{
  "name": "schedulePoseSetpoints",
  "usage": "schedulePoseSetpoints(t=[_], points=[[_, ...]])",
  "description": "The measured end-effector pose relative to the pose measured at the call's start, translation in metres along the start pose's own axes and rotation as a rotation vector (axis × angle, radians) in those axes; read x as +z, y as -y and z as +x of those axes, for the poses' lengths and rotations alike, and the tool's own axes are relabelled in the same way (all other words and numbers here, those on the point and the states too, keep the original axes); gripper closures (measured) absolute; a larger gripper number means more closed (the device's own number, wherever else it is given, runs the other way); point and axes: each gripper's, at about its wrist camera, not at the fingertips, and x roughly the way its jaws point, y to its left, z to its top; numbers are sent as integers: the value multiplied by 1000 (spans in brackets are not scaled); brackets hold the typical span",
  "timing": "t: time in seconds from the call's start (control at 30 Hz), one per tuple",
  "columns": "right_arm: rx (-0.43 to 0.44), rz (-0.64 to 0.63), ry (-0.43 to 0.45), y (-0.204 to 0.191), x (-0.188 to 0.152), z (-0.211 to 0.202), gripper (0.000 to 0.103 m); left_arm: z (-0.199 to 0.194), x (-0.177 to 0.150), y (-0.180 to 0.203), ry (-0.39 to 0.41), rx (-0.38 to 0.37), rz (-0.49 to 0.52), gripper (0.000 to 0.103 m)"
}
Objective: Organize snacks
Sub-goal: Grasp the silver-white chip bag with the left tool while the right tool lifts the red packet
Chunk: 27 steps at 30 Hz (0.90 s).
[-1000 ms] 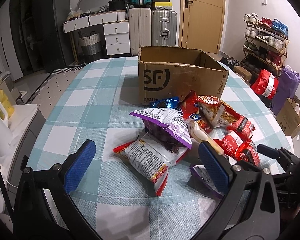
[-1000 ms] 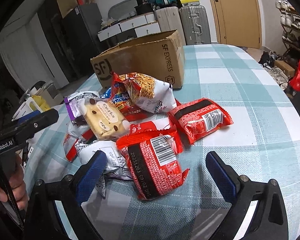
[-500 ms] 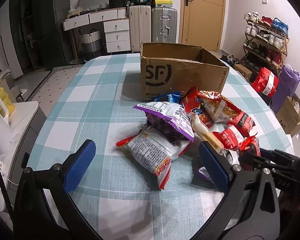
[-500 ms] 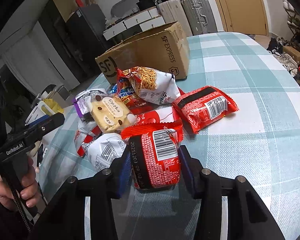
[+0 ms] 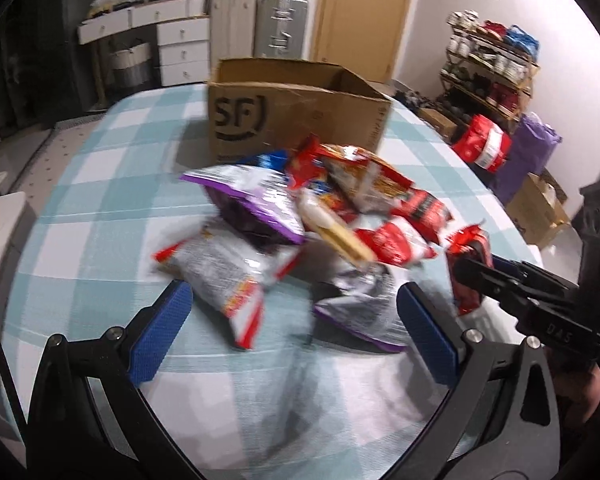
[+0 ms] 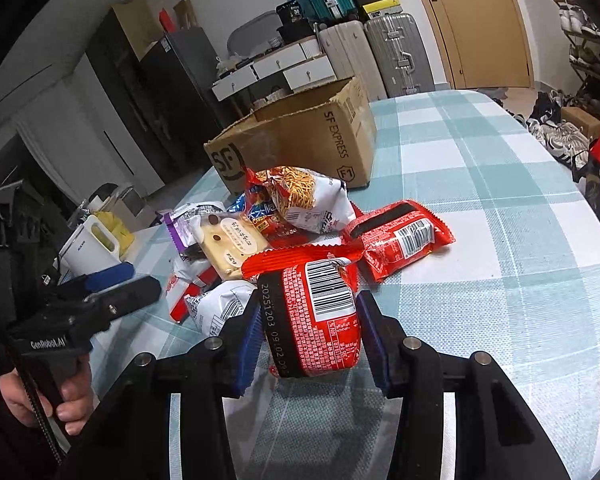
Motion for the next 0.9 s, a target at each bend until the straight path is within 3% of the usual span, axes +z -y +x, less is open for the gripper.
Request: schedulePoseSetpoints(t=[0.17, 0.47, 0.57, 0.6, 0.67, 0.8, 0.9], points=[[1, 8, 13, 4, -2, -9, 57, 12, -5, 19, -34, -64, 29, 3], [-14, -8, 29, 8, -7, -18, 57, 37, -4, 44, -87, -108, 57, 9], [-14, -2, 32, 11, -8, -19, 57, 55, -3, 50, -111, -123, 63, 22], [-12, 0, 32, 12, -9, -20, 57, 61, -2, 51, -125, -132, 60, 32], [-15, 2, 31, 13, -9, -19, 57, 71, -3, 49, -142, -178, 45, 35], [-11, 4, 25, 15, -11, -18, 57, 80, -6, 47, -151, -253, 24, 59], [-8, 9, 19, 15, -11, -16, 57, 81, -10, 52, -148, -265, 50, 60]])
